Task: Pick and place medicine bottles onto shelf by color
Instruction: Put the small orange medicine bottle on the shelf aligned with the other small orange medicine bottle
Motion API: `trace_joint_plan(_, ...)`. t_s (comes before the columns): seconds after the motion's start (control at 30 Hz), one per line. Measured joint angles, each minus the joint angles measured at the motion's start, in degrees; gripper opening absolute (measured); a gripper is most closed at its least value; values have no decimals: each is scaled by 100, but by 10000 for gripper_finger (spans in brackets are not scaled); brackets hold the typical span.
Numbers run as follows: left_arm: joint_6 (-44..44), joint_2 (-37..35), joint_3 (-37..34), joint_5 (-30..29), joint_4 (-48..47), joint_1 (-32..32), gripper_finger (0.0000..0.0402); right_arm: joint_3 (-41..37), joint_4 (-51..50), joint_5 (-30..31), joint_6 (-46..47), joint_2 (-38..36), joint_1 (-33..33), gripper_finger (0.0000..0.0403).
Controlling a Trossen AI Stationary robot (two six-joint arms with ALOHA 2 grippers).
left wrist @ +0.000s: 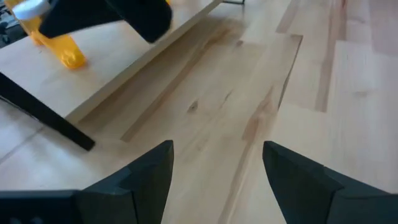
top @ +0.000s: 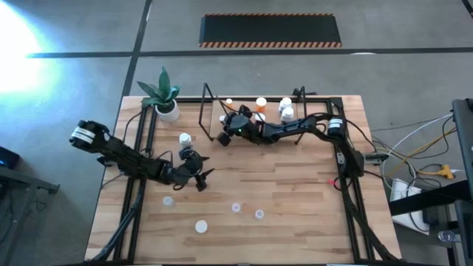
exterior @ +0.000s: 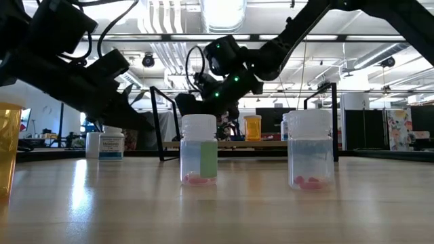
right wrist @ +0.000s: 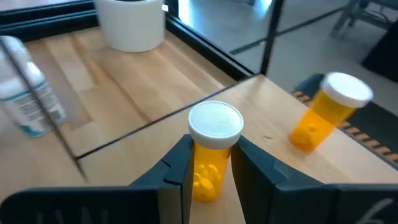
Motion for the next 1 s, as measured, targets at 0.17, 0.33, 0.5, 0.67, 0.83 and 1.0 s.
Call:
trace_joint_plan(0.17,-1,2,0,2,1,-21,231,-38,-6,208,34,0,-133,87)
trace_joint_plan(0.33,-2,3,-4,1,2,-39,231,-40,-3,232,85,0,-243,88)
trace_joint_plan(0.5,-2,4,-7,0,4,-43,231,-40,-8,230,300,0,-357,88)
trace_joint_plan(0.67,-4,4,-7,0,3,-48,231,-40,-23,245,284,0,-385,89)
trace_joint_plan(0.83,-12,4,-7,0,4,-50,231,-38,-35,243,280,0,-379,104)
trace_joint_plan(1.0,-15,4,-7,16,4,-50,231,-38,-89,229,232,4,-379,145)
